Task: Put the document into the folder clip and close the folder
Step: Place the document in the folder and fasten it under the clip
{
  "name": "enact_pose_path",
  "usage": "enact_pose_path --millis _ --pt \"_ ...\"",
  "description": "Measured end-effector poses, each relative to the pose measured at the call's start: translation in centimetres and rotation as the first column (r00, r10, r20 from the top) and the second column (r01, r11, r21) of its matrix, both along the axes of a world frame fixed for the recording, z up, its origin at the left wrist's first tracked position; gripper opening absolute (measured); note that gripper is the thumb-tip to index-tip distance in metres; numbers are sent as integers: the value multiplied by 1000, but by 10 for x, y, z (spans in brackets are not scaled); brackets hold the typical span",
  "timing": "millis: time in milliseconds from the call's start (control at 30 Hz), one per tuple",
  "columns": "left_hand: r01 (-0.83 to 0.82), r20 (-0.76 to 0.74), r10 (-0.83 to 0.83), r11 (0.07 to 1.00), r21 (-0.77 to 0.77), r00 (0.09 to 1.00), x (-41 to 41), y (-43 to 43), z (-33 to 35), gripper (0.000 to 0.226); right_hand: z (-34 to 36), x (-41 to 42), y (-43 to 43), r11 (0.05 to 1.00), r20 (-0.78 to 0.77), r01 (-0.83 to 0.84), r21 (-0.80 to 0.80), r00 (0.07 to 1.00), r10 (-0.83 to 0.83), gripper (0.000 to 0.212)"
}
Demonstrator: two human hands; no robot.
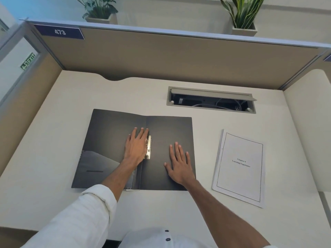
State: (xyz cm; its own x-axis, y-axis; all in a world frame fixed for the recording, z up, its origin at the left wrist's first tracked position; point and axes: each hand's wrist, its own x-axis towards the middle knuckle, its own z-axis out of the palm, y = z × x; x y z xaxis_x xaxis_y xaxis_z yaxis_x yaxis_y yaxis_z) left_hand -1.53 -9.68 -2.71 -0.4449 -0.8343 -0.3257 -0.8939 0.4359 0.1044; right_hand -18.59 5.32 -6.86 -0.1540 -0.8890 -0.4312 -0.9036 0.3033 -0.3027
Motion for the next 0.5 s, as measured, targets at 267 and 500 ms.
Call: enact_pose_path --millis 267,500 --pt "13 -43 -16 999 -52 999 -6 7 -1 63 7 -2 0 1000 67 13 -18 998 -12 80" --pt "80 -122 -88 995 -67 989 -64 45 2 60 25 -48 33 962 16 185 -199 982 -186 73"
